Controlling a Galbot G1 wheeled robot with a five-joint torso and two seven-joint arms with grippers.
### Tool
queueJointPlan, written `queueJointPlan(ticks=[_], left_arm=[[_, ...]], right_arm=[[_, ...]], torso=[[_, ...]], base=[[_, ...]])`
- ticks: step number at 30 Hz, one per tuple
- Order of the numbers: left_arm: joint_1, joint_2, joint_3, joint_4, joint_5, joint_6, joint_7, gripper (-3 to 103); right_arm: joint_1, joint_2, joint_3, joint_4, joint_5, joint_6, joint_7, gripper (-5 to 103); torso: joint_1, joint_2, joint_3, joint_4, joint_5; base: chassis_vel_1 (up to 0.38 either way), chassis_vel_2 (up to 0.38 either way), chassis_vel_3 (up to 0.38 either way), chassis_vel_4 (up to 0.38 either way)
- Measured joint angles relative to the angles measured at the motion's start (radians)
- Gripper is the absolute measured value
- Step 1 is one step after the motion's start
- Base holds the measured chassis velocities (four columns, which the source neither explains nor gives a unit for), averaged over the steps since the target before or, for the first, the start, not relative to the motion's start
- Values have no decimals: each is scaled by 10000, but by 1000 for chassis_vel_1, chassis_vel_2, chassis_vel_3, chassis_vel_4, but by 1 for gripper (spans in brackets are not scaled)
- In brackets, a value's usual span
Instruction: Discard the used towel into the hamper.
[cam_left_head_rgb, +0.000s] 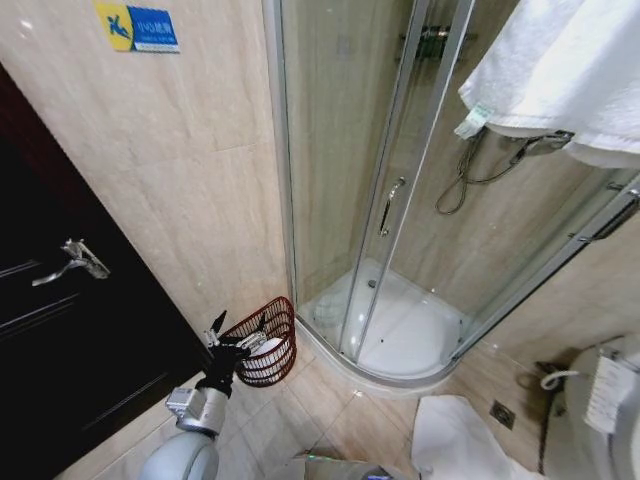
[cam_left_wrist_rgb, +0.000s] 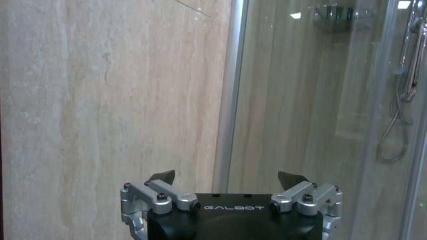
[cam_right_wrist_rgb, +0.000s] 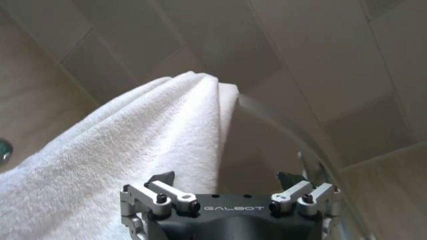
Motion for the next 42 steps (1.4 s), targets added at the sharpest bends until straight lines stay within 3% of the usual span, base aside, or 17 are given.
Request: queueJointPlan(ticks=[1, 2, 4, 5, 9, 17, 27, 32, 36, 42], left_arm=[[-1, 0, 0, 0, 0, 0, -1, 100], [-1, 0, 0, 0, 0, 0, -1, 100], [0, -1, -1, 0, 0, 0, -1, 100], [0, -1, -1, 0, 0, 0, -1, 100], [-1, 0, 0, 0, 1, 0, 0, 100], [0, 0, 0, 0, 0, 0, -1, 100], [0, -1, 0, 0, 0, 0, -1, 100], [0, -1, 0, 0, 0, -1, -1, 100], [0, -1, 0, 0, 0, 0, -1, 100], [0, -1, 0, 0, 0, 0, -1, 100]], right_arm=[[416, 461, -304, 11, -226, -74, 70, 100], [416, 461, -304, 11, -226, -74, 70, 100], [956, 1373, -692, 237, -697, -277, 276, 100], [956, 1373, -692, 237, -697, -277, 276, 100], [2114, 2762, -1628, 1077, -1190, -979, 855, 100], [4710, 4082, -3200, 618, -1988, -1620, 1638, 100], [6797, 4705, -4631, -1201, -3490, -1919, 2229, 100], [7649, 4869, -5183, -1917, -3658, -2196, 2635, 100], [8749, 4931, -5813, -2496, -2820, -3518, 3459, 100], [8990, 4515, -6131, -2890, -3673, -3983, 3265, 100]], torso=[[1, 0, 0, 1, -1], [1, 0, 0, 1, -1], [3, -1, 2, 6, 12], [3, -1, 2, 6, 12], [3, -2, 2, -1, 8], [1, 0, 1, 0, 6], [1, 0, 1, 0, 8], [2, 0, 1, 0, 9], [0, 1, -1, 0, -1], [1, 0, 0, 0, 10]], base=[[0, 0, 0, 0], [0, 0, 0, 0], [0, 0, 0, 0], [0, 0, 0, 0], [0, 0, 0, 0], [0, 0, 0, 0], [0, 0, 0, 0], [0, 0, 0, 0], [0, 0, 0, 0], [0, 0, 0, 0]])
